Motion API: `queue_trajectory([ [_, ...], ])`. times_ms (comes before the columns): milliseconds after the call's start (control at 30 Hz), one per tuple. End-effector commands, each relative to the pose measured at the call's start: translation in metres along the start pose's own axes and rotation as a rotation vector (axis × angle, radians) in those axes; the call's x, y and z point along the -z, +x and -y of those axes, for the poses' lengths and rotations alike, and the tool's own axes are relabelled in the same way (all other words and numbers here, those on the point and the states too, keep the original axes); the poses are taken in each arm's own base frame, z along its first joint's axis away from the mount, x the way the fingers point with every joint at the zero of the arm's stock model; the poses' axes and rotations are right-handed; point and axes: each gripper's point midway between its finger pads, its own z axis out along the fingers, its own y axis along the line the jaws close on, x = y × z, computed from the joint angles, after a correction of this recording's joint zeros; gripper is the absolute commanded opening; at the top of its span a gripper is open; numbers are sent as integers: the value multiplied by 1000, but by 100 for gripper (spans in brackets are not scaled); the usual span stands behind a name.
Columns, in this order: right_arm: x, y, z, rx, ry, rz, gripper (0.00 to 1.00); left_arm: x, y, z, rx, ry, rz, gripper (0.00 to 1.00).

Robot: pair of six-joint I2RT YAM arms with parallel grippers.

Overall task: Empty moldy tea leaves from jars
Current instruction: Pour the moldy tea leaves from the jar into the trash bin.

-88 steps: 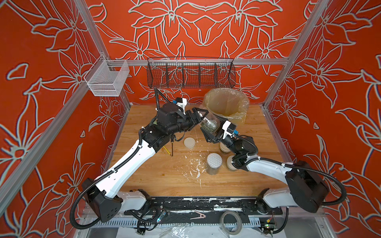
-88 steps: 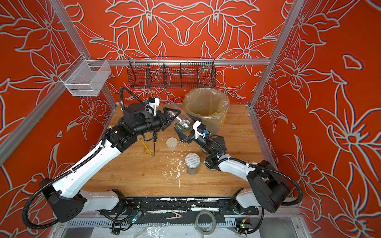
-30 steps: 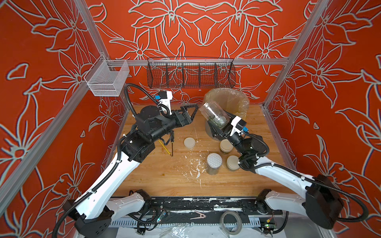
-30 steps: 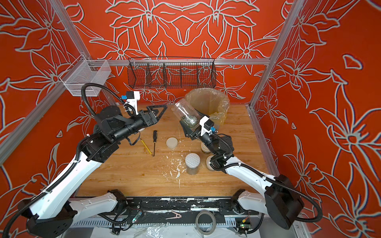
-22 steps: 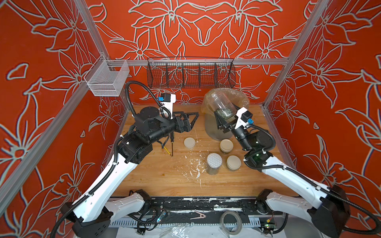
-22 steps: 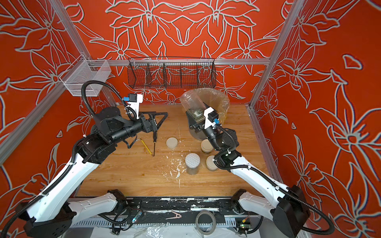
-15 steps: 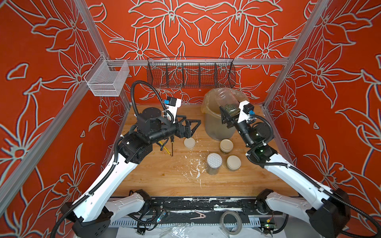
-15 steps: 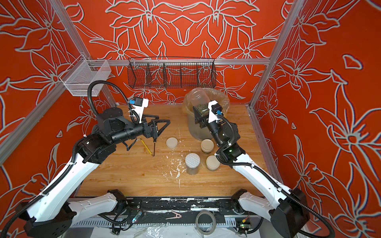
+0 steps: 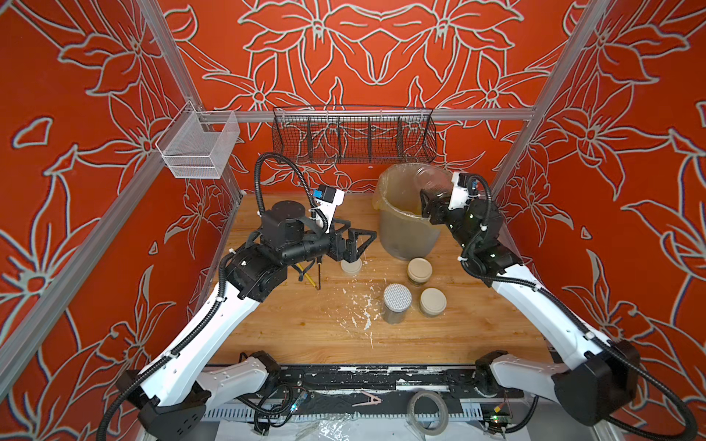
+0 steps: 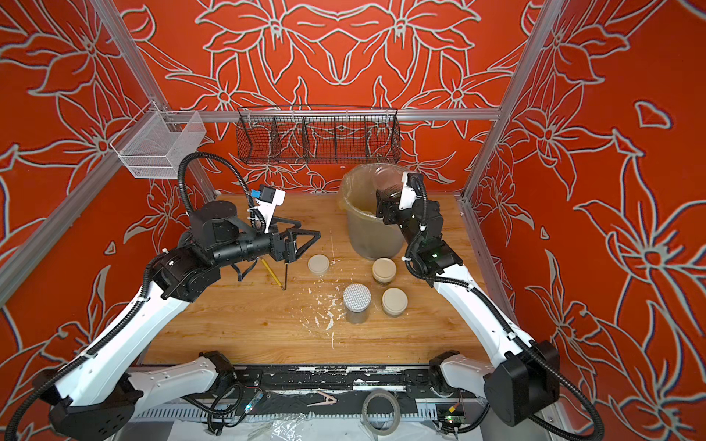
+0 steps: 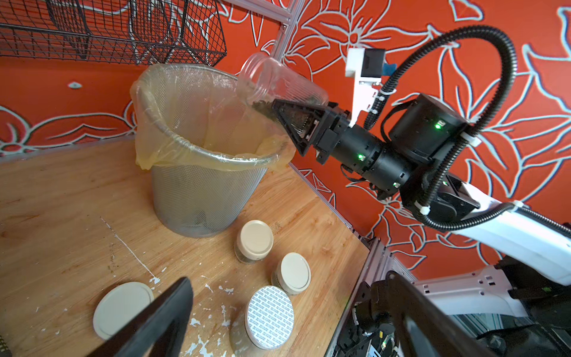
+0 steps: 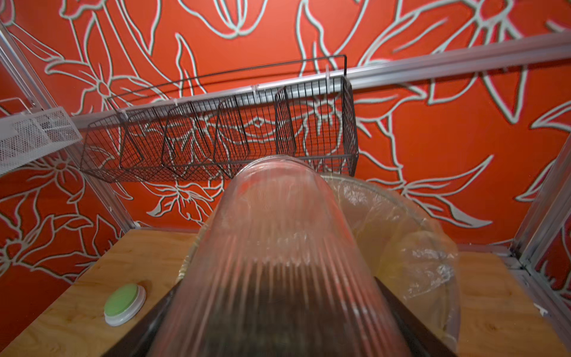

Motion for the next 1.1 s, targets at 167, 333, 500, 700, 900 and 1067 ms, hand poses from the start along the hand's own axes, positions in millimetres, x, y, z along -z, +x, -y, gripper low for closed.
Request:
queue_trajectory([
  [167, -10, -22, 2, -97, 13, -8, 21, -6, 12, -3, 26, 11, -20, 98],
  [333, -19, -17, 2, -103, 19, -62, 21, -8, 15, -2, 32, 21, -42, 98],
  [500, -30, -10, 4, -101, 45, -129, 19, -10, 20, -1, 32, 30, -60, 98],
  [700, -41, -3, 3, -80, 51, -186, 19, -10, 23, -1, 32, 29, -70, 98],
  [900, -55, 2, 3, -47, 64, -242, 17, -11, 22, -1, 26, 32, -66, 98],
  [1067, -63, 6, 2, -35, 65, -275, 17, -14, 23, -2, 27, 33, -76, 98],
])
